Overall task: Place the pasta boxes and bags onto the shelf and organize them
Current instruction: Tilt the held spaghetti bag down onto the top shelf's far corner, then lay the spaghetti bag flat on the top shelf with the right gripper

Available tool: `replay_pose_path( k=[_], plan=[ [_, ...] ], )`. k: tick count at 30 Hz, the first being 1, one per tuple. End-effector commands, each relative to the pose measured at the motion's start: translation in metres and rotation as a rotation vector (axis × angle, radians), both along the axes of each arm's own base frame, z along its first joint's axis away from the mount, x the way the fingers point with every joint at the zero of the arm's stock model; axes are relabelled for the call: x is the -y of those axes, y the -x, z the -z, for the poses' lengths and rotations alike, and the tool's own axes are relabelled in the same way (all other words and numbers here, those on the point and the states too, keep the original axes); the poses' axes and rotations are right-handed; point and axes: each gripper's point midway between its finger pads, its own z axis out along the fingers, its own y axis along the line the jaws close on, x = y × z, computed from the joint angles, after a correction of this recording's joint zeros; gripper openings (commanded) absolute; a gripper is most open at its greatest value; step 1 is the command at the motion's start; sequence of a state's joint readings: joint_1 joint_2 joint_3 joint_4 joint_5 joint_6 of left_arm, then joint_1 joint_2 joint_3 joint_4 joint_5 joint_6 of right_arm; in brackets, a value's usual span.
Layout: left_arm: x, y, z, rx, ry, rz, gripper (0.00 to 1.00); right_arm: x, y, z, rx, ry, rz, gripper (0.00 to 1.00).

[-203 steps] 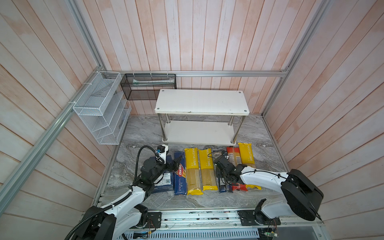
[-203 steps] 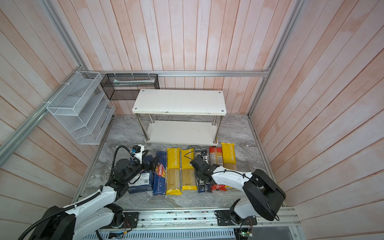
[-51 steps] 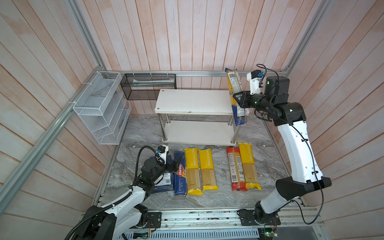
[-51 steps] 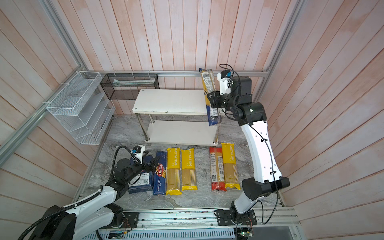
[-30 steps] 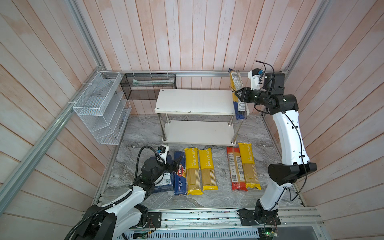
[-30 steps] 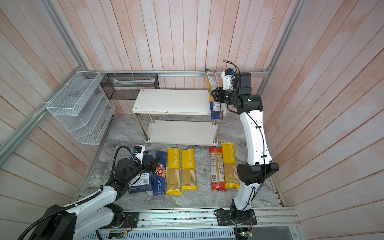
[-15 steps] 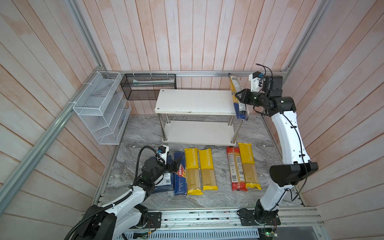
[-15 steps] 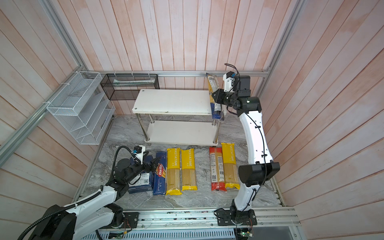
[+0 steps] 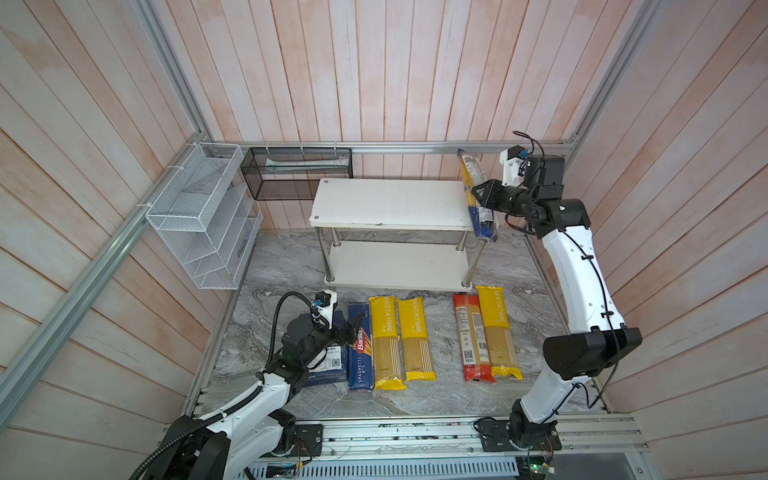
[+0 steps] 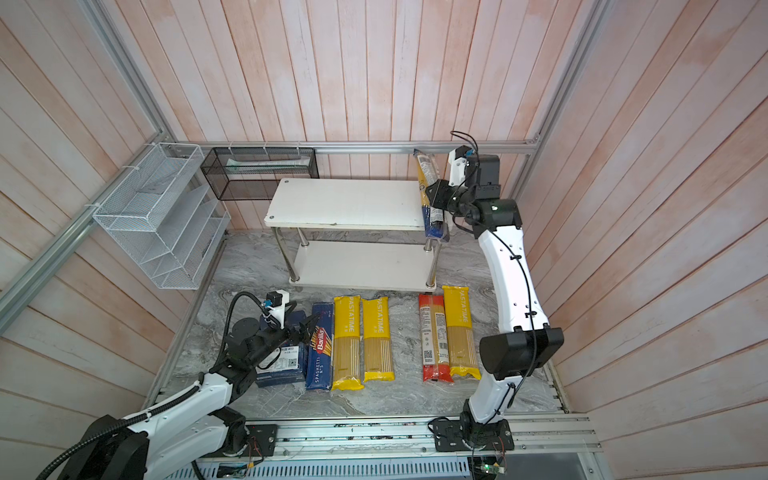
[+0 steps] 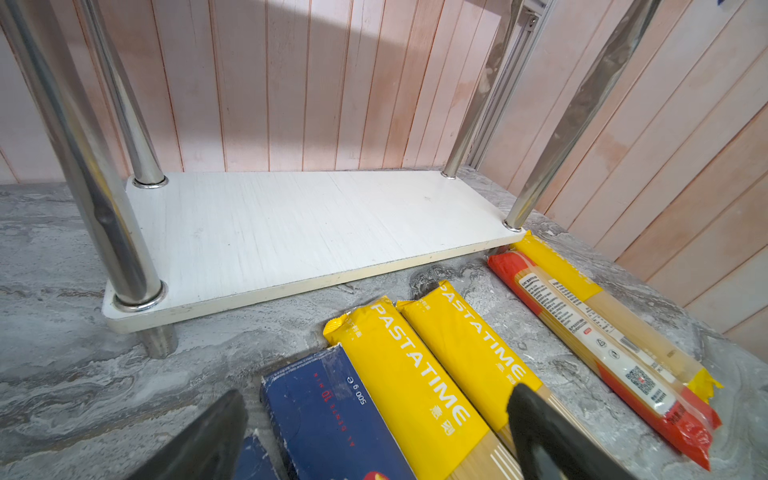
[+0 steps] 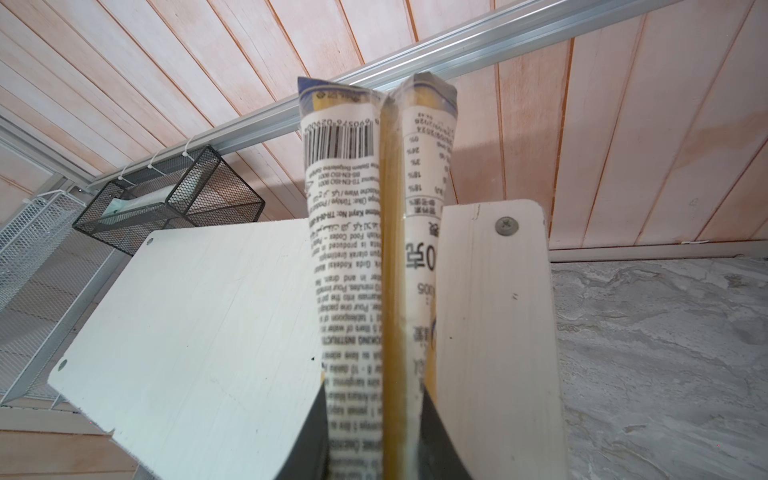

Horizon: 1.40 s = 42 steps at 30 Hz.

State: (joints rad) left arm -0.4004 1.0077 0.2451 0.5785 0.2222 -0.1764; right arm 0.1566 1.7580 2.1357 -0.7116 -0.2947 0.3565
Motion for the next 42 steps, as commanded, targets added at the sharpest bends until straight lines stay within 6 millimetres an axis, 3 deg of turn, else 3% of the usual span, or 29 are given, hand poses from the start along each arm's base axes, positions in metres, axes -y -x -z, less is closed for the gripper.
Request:
replay_pose_path(
  k=[1,10,12,19,31,36,42],
  plan=[
    [-0.001,-0.002,-0.008,0.029,-0.005,-0.011,1.0,0.007,0.003,-0.039,0.143,-0.007,0.031,0.07],
    [0.0,-0.003,-0.006,0.023,-0.003,-0.009,1.0,0.006,-0.001,-0.03,0.142,-0.013,0.036,0.15],
    [0.001,-0.003,-0.006,0.021,-0.005,-0.006,1.0,0.007,-0.003,-0.032,0.147,-0.017,0.041,0.24],
    [-0.001,-0.003,-0.007,0.028,-0.005,-0.012,1.0,0.006,-0.004,-0.04,0.164,-0.031,0.042,0.37],
    [0.0,-0.004,-0.005,0.021,-0.012,-0.012,1.0,0.0,-0.012,-0.048,0.165,-0.026,0.006,0.44],
    [-0.001,-0.004,-0.006,0.023,-0.012,-0.013,1.0,0.005,0.005,-0.061,0.19,0.014,0.011,0.44],
    [0.0,-0.002,-0.009,0.029,-0.003,-0.006,1.0,0.017,0.05,-0.06,0.199,0.068,0.019,0.45]
  ],
)
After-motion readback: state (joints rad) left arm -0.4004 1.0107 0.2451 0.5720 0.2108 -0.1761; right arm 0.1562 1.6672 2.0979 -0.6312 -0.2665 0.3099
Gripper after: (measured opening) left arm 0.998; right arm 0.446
